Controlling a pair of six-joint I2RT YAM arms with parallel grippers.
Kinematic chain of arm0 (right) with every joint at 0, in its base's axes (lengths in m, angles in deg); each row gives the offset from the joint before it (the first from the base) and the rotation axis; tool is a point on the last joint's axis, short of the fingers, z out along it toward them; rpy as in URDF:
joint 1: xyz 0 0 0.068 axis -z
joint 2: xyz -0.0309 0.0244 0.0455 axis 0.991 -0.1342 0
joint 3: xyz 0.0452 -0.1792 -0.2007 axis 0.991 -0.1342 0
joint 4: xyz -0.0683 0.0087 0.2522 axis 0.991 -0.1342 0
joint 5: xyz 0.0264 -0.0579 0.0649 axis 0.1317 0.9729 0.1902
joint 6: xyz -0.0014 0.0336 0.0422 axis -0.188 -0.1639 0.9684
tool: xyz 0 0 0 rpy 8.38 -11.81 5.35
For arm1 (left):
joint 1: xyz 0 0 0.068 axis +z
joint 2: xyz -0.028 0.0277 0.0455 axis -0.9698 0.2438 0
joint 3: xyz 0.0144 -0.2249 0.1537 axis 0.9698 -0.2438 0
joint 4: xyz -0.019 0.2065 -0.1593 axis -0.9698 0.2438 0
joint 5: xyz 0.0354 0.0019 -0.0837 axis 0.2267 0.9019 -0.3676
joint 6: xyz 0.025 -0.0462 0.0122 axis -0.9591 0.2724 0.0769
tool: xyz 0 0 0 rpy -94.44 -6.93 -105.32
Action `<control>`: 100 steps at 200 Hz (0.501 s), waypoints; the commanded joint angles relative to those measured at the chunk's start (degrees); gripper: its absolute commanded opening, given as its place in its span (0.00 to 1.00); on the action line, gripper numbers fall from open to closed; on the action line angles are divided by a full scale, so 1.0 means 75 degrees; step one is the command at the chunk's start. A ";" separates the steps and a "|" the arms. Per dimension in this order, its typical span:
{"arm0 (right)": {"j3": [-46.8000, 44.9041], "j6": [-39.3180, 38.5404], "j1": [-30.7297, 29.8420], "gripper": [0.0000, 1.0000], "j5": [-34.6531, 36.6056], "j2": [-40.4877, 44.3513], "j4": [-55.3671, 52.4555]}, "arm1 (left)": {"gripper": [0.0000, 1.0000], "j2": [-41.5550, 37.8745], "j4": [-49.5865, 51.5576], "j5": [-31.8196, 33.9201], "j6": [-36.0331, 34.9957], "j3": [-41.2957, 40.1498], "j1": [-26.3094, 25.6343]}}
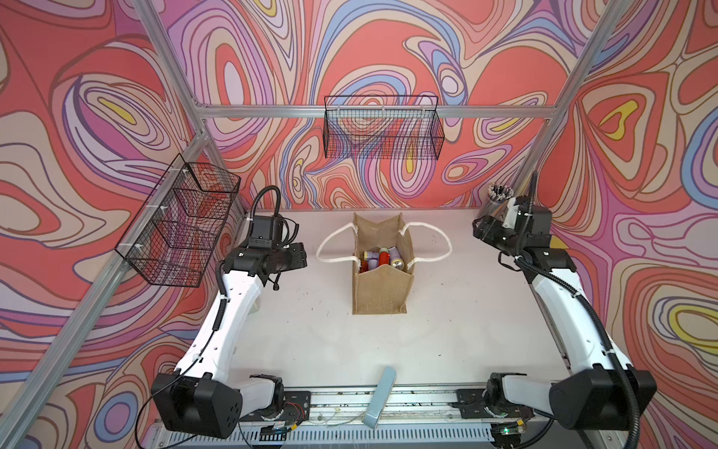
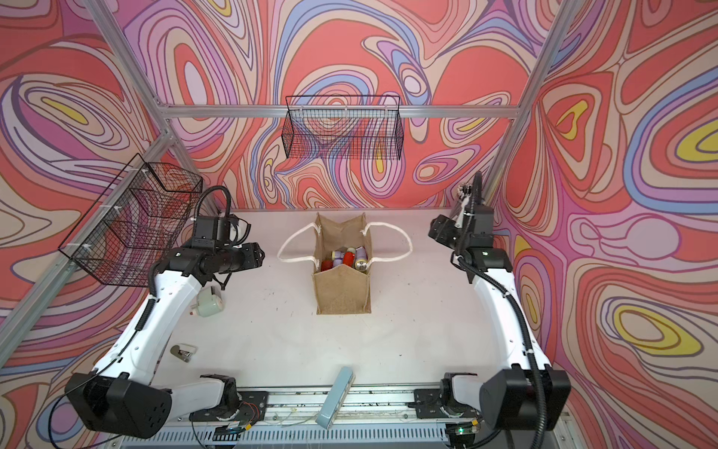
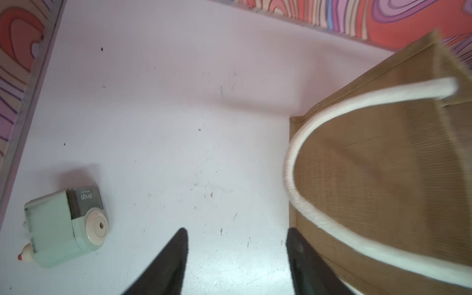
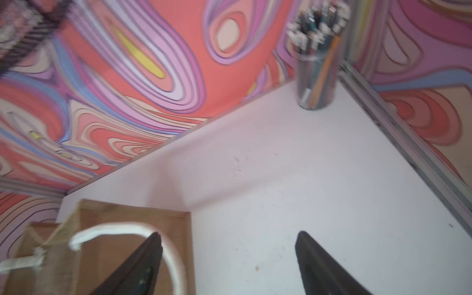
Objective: Put the flashlights into the tote bags
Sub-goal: Reset both arms
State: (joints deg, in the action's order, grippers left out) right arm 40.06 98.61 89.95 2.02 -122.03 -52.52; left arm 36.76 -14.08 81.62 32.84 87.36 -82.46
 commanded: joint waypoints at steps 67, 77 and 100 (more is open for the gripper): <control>-0.4773 -0.0542 0.0748 0.85 -0.0238 -0.0446 0.5843 | 1.00 0.0244 -0.4398 0.3122 -0.0787 -0.3022 0.0243; -0.4837 -0.0749 0.0745 0.85 -0.0168 -0.0693 0.6220 | 1.00 0.0373 -0.4811 0.3576 -0.1026 -0.3258 0.0243; -0.4822 -0.1159 0.0745 0.85 -0.0144 -0.1334 0.7034 | 1.00 0.0393 -0.6664 0.3849 -0.1575 -0.4148 0.0301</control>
State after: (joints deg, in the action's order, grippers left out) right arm 3.60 94.34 95.46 -0.93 -129.04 -15.12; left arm 39.52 -46.47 103.80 26.79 61.26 -80.86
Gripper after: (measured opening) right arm 0.848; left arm 0.998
